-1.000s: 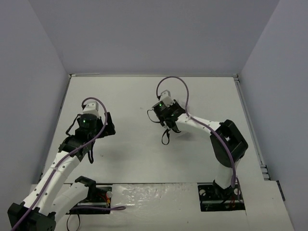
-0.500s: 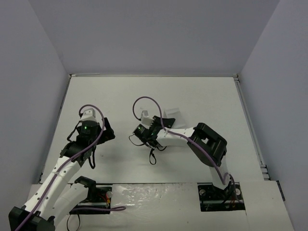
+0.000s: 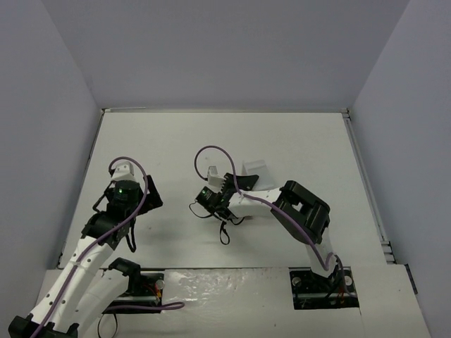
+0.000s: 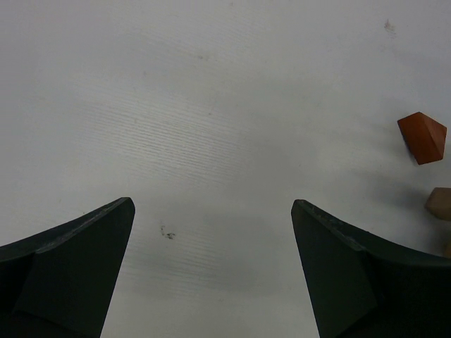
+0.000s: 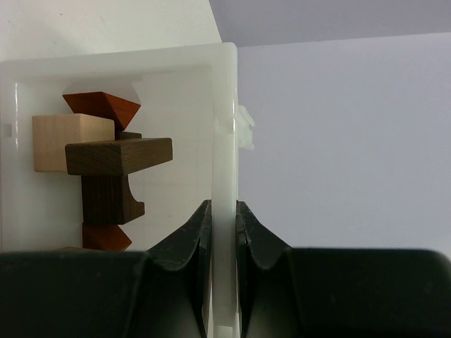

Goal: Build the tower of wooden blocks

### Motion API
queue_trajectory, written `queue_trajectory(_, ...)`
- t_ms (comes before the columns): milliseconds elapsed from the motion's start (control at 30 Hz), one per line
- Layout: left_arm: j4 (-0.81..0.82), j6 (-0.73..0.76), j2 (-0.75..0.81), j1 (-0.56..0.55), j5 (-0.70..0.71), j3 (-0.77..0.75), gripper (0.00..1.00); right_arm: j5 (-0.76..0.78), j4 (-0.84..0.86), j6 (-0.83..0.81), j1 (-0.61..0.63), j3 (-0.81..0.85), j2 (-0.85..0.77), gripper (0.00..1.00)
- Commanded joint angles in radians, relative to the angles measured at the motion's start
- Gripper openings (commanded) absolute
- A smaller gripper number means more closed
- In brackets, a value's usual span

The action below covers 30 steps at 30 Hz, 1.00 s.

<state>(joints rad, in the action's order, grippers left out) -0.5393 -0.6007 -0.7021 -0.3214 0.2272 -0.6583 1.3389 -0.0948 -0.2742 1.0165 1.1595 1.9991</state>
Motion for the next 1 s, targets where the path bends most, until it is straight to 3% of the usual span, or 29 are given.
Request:
queue_trajectory(0, 0.011, 0.084, 0.014, -0.007, 0.075, -0.076, 0.93, 0.112, 0.009, -0.026, 0.035, 0.061, -0.012, 0.00)
queue_trajectory(133, 0.017, 0.084, 0.020, -0.007, 0.085, -0.058, 0.93, 0.128, 0.007, -0.043, 0.053, 0.071, -0.005, 0.00)
queue_trajectory(300, 0.030, 0.076, 0.026, -0.007, 0.067, -0.047, 0.93, 0.164, 0.012, -0.014, -0.026, 0.012, -0.042, 0.00)
queue_trajectory(700, 0.051, 0.076, 0.025, -0.005, 0.069, -0.047, 0.93, 0.186, 0.007, -0.121, 0.063, 0.148, 0.057, 0.00)
queue_trajectory(867, 0.047, 0.074, 0.031, -0.005, 0.070, -0.045, 0.93, 0.171, 0.013, -0.078, -0.027, 0.074, -0.024, 0.00)
queue_trajectory(967, 0.055, 0.074, 0.025, -0.005, 0.069, -0.045, 0.93, 0.188, 0.006, -0.130, 0.019, 0.123, 0.014, 0.00)
